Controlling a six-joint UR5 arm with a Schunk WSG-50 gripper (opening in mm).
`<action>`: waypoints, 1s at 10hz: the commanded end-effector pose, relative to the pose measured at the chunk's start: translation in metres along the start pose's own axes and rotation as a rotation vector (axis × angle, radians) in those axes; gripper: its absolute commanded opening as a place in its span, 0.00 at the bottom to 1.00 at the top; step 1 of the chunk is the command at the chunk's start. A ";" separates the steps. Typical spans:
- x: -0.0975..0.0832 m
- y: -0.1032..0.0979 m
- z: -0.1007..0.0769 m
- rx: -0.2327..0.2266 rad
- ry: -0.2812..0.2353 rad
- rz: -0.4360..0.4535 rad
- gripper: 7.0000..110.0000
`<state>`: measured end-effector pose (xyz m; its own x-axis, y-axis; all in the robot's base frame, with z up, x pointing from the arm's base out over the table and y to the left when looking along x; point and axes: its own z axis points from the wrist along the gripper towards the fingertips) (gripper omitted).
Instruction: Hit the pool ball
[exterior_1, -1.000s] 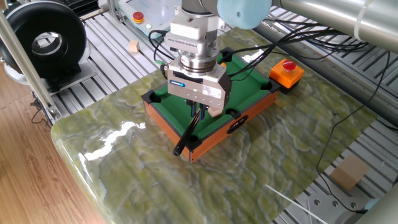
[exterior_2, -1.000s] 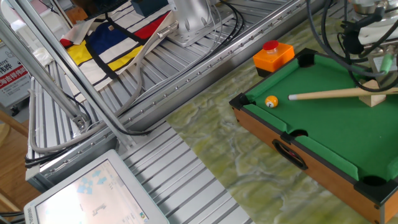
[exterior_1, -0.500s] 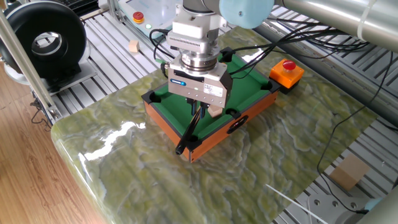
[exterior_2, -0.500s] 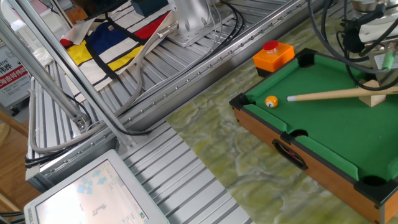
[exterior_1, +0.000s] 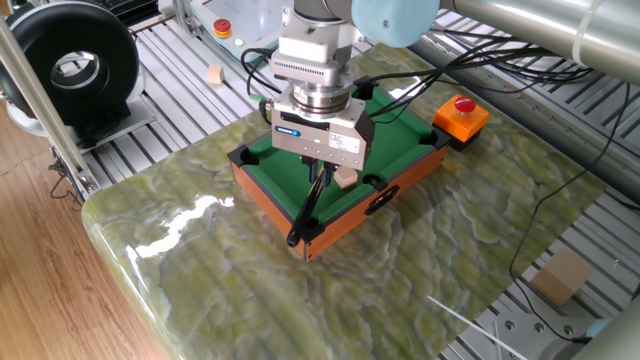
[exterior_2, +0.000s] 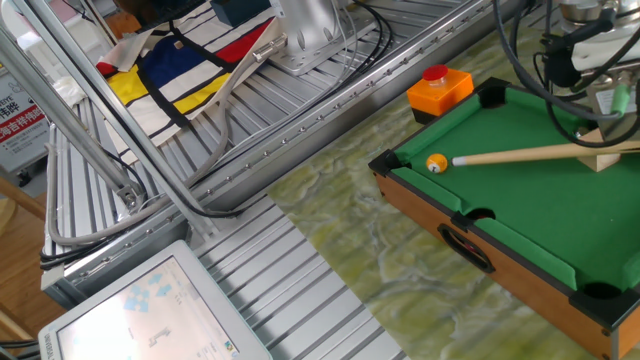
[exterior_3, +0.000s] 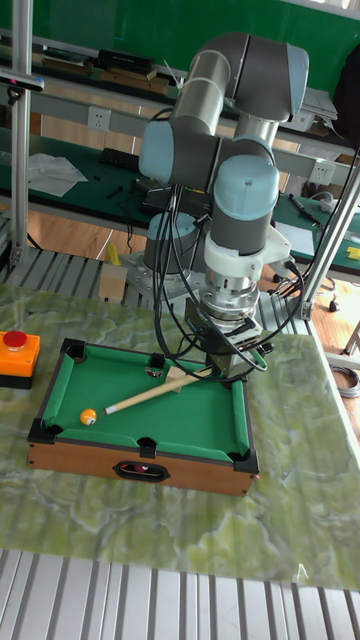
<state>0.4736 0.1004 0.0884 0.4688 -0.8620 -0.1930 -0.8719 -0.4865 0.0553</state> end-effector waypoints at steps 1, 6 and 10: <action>0.000 -0.001 -0.002 0.005 -0.006 -0.008 0.00; 0.012 0.003 -0.010 -0.011 -0.004 -0.013 0.00; -0.001 0.002 -0.008 -0.001 -0.054 0.001 0.00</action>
<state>0.4735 0.0928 0.0937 0.4718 -0.8552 -0.2145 -0.8666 -0.4946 0.0656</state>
